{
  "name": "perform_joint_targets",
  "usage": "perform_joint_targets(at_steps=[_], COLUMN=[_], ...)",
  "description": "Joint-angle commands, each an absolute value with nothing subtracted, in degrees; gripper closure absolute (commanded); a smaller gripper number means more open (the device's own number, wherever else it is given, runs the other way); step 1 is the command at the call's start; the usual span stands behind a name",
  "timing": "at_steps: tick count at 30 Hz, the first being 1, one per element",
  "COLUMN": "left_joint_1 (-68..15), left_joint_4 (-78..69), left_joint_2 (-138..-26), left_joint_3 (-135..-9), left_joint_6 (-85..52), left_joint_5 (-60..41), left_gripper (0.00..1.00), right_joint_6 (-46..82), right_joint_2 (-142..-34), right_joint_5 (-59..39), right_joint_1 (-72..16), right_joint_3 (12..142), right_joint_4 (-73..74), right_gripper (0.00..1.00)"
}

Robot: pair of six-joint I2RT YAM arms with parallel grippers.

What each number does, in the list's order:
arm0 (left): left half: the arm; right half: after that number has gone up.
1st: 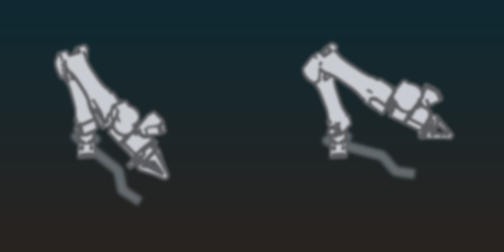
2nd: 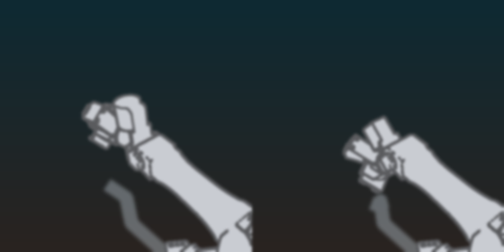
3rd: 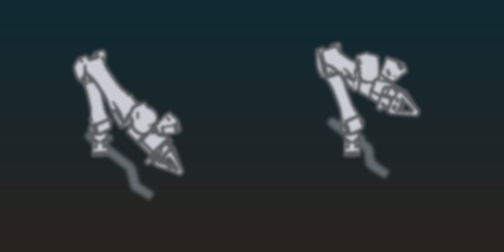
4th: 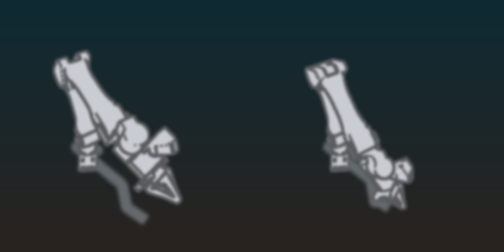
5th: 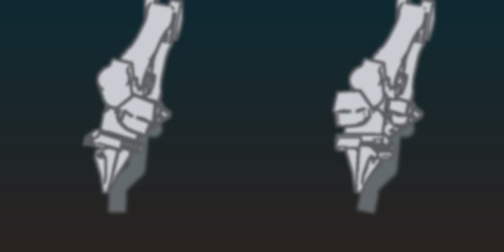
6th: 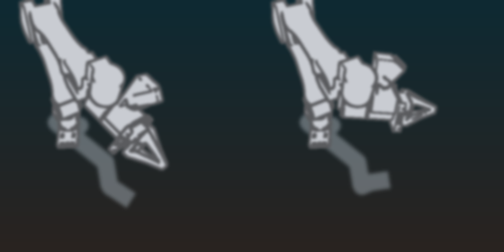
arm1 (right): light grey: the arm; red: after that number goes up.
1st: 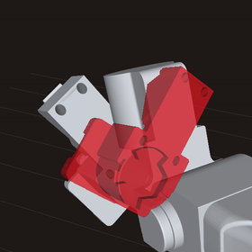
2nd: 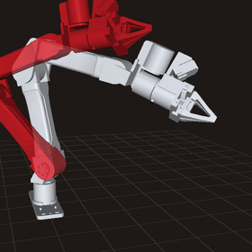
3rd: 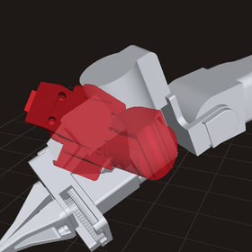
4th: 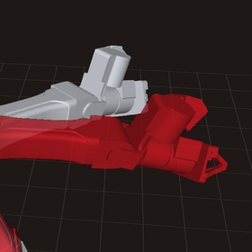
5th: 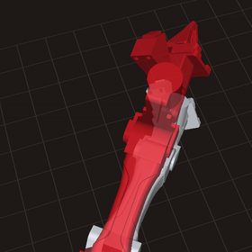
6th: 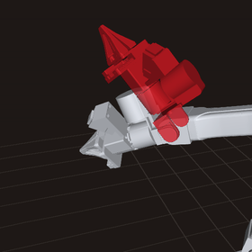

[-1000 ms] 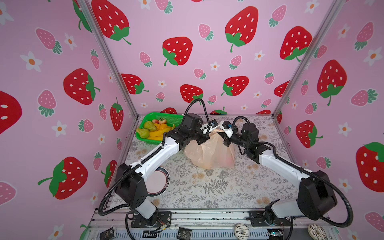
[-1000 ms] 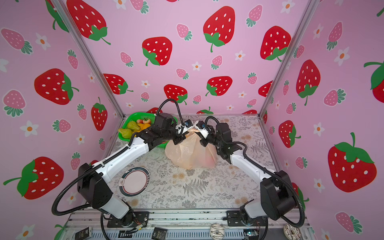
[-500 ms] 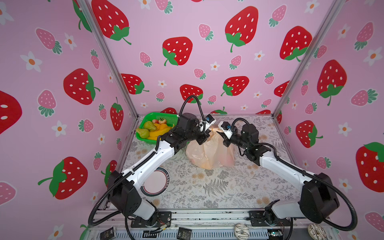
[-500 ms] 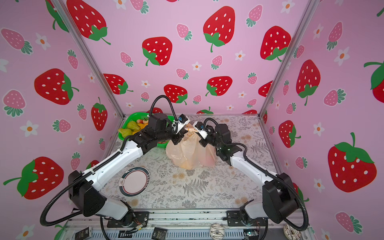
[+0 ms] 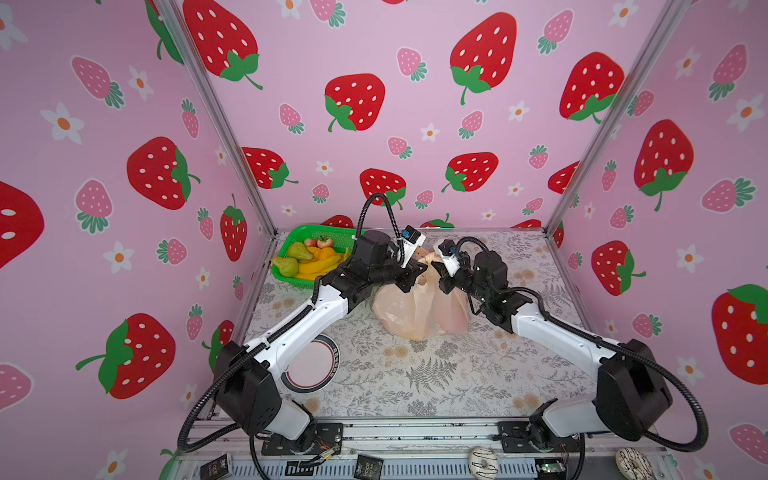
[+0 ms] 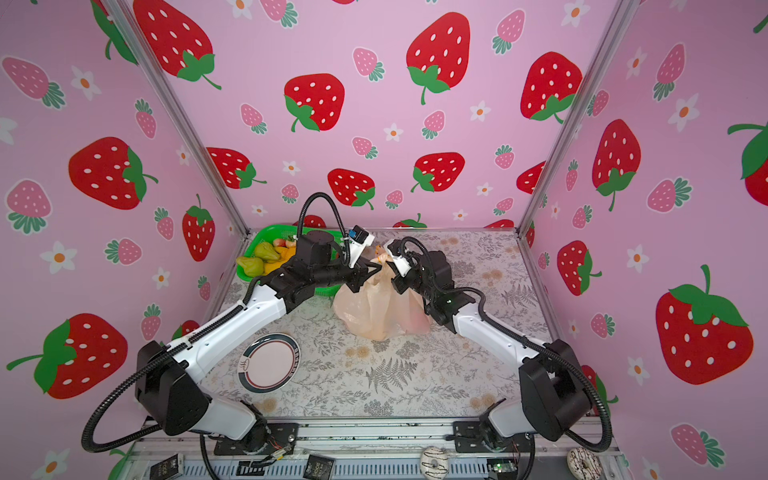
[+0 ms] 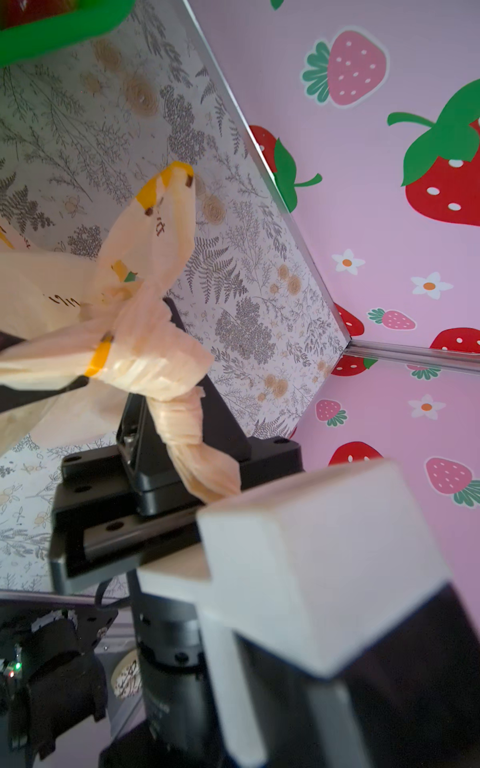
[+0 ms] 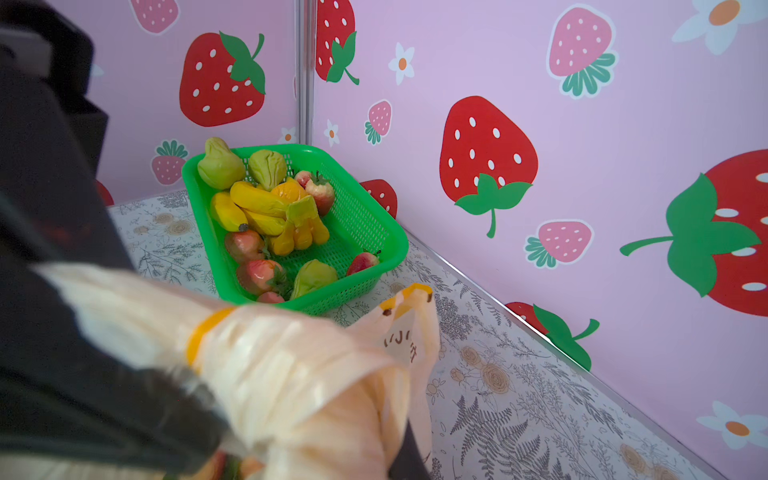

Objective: Place the fake fruits into the plastic bag and tie a complex knot

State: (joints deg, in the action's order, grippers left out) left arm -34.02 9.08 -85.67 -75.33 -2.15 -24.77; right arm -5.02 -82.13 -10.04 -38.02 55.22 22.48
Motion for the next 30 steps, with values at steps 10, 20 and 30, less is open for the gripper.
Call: perform_joint_targets(at_steps=[10, 20, 30], left_joint_1=[-36.58, -41.25, -45.24], left_joint_4=[0.51, -5.43, -13.16], left_joint_2=[-87.38, -90.67, -92.54], left_joint_3=[-75.40, -77.36, -76.26], left_joint_6=[-10.59, -12.34, -14.69], left_joint_5=[-30.15, -28.56, -28.65], left_gripper=[1.00, 0.95, 0.89], right_joint_6=[9.06, 4.40, 3.34], right_joint_2=[-85.69, -84.20, -84.37], right_joint_5=[-19.96, -46.41, -57.38], right_joint_1=[-34.62, -24.13, -21.09], right_joint_3=[60.04, 57.93, 57.96], right_joint_4=[27.27, 28.55, 29.09], right_gripper=[1.00, 1.00, 1.00])
